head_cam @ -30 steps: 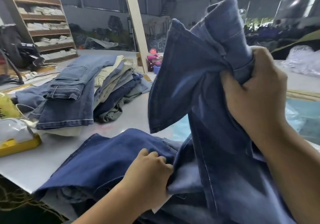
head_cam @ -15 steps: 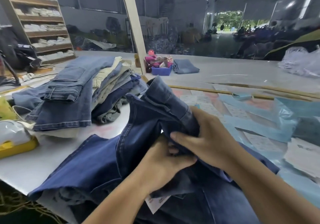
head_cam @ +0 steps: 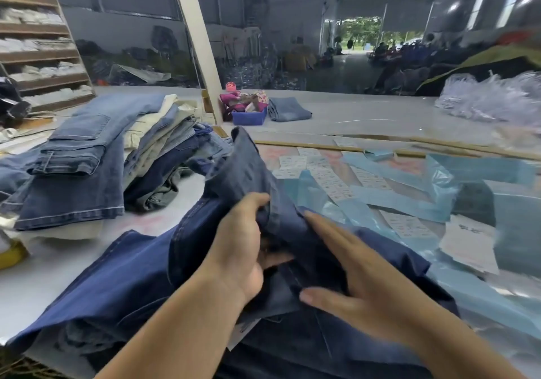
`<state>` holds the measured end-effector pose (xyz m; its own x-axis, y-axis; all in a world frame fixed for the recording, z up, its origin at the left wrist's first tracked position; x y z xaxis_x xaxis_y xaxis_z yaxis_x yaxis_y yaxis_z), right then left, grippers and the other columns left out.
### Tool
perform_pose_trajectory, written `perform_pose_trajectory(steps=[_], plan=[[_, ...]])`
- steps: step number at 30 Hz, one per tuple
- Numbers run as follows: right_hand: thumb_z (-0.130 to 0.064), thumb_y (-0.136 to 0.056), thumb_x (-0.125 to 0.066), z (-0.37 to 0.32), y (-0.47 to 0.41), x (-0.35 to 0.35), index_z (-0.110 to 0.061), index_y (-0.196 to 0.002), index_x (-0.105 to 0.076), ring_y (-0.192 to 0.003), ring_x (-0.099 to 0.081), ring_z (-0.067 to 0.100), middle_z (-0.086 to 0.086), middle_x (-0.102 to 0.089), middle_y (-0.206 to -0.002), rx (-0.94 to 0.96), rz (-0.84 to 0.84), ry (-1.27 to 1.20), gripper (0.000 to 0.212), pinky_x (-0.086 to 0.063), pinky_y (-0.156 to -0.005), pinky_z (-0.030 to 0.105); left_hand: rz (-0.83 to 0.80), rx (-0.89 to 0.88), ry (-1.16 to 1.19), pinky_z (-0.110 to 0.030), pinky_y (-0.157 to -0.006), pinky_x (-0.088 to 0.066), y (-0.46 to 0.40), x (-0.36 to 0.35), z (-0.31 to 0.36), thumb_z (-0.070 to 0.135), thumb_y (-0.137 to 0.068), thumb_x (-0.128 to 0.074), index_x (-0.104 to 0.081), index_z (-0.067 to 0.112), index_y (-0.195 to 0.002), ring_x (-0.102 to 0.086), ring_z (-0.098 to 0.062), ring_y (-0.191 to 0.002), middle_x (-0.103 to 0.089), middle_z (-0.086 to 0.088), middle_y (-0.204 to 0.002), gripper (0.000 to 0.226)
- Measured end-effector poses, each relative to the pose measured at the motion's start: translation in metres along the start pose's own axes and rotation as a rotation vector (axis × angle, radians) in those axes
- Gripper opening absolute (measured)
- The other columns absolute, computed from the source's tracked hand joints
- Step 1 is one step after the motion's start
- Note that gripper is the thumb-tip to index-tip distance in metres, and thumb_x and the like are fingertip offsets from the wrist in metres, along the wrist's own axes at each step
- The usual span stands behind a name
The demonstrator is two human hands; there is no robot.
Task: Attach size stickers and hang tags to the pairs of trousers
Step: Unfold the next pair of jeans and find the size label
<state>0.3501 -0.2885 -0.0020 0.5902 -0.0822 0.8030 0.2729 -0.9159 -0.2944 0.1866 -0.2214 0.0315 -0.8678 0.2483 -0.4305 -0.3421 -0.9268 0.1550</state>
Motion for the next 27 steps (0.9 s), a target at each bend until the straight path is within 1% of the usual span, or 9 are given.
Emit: perform_pose_trajectory(steps=[2,4,6,10,15,19,21,23,27], plan=[[-0.044,-0.072,-0.073,0.02,0.011,0.004,-0.03,-0.15,-0.024,-0.127,-0.041,0.011,-0.014,-0.042,-0.141,-0.033,0.206,0.236,0.093,-0.039,-0.107,0.038,0.033,-0.072,0.092,-0.041,-0.052,-0.059,-0.004,-0.003,0.013,0.026,-0.093,-0.046,-0.069,0.01,-0.079,-0.07,-0.024,-0.06,-0.071,-0.012,-0.071,0.031],[-0.025,-0.07,-0.081,0.038,0.021,0.01,-0.018,-0.145,-0.037,-0.117,-0.048,0.024,-0.003,-0.051,-0.125,-0.22,0.369,0.201,0.087,-0.044,-0.097,0.043,0.002,-0.125,0.17,-0.04,-0.05,-0.057,-0.005,-0.003,0.029,0.025,-0.092,-0.042,-0.067,0.008,-0.085,-0.07,-0.025,-0.06,-0.07,-0.013,-0.07,0.031],[-0.023,-0.071,-0.083,0.053,0.028,0.015,-0.019,-0.136,-0.047,-0.109,-0.055,0.023,-0.009,-0.054,-0.114,-0.429,0.454,0.069,0.075,-0.045,-0.086,0.034,-0.045,-0.178,0.22,-0.042,-0.056,-0.057,-0.005,-0.003,0.039,0.025,-0.092,-0.042,-0.069,0.005,-0.094,-0.072,-0.027,-0.068,-0.072,-0.015,-0.079,0.035],[-0.009,-0.074,-0.077,0.06,0.032,0.022,-0.023,-0.092,-0.063,-0.067,-0.061,0.022,-0.011,-0.064,-0.074,-0.371,0.608,0.11,0.028,-0.042,-0.058,0.027,-0.063,-0.226,0.26,-0.039,-0.058,-0.057,-0.004,-0.004,0.042,0.028,-0.093,-0.041,-0.076,0.007,-0.088,-0.072,-0.028,-0.075,-0.074,-0.014,-0.085,0.041],[-0.004,-0.079,-0.07,0.051,0.014,0.052,-0.003,-0.084,-0.07,-0.057,-0.054,0.028,0.015,-0.067,-0.069,-0.365,0.931,0.263,0.005,-0.033,-0.057,0.028,-0.022,-0.244,0.302,-0.039,-0.067,-0.058,-0.009,0.0,0.051,0.036,-0.095,-0.04,-0.069,0.006,-0.117,-0.068,-0.031,-0.098,-0.073,-0.016,-0.104,0.047],[-0.026,-0.083,-0.056,0.035,-0.004,0.071,-0.012,-0.083,-0.067,-0.062,-0.05,0.027,0.004,-0.056,-0.067,-0.409,1.037,0.197,0.018,-0.029,-0.059,0.029,-0.066,-0.287,0.35,-0.039,-0.068,-0.058,-0.01,0.001,0.052,0.043,-0.096,-0.04,-0.067,0.009,-0.118,-0.07,-0.029,-0.101,-0.073,-0.016,-0.107,0.049],[-0.029,-0.084,-0.059,0.031,-0.006,0.071,-0.016,-0.085,-0.065,-0.068,-0.054,0.033,0.005,-0.06,-0.071,-0.456,0.969,0.194,0.014,-0.031,-0.06,0.031,-0.082,-0.302,0.364,-0.038,-0.069,-0.057,-0.01,0.002,0.052,0.045,-0.096,-0.041,-0.065,0.009,-0.123,-0.069,-0.029,-0.103,-0.072,-0.015,-0.109,0.051],[-0.029,-0.082,-0.065,0.03,-0.004,0.065,-0.016,-0.083,-0.062,-0.074,-0.056,0.038,0.008,-0.062,-0.075,-0.479,0.742,0.28,0.014,-0.037,-0.061,0.035,-0.066,-0.317,0.348,-0.036,-0.069,-0.057,-0.012,0.004,0.051,0.045,-0.096,-0.042,-0.062,0.008,-0.127,-0.069,-0.029,-0.102,-0.072,-0.015,-0.108,0.052],[-0.025,-0.067,-0.082,0.028,0.003,0.044,-0.01,-0.113,-0.066,-0.096,-0.057,0.035,0.012,-0.064,-0.108,-0.323,0.349,0.32,0.05,-0.047,-0.084,0.042,-0.027,-0.277,0.28,-0.035,-0.066,-0.058,-0.013,0.004,0.039,0.04,-0.095,-0.047,-0.068,0.007,-0.111,-0.07,-0.026,-0.089,-0.074,-0.012,-0.094,0.042]])
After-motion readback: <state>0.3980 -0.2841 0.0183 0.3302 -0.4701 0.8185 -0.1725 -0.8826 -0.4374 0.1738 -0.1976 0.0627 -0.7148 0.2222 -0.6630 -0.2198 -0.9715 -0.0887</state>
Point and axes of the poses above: each hand's wrist, its own y-axis away from the middle knuckle, its own x-axis out of the back of the hand, z = x × y, the point moved 1 cm from there along -y, towards the middle knuckle
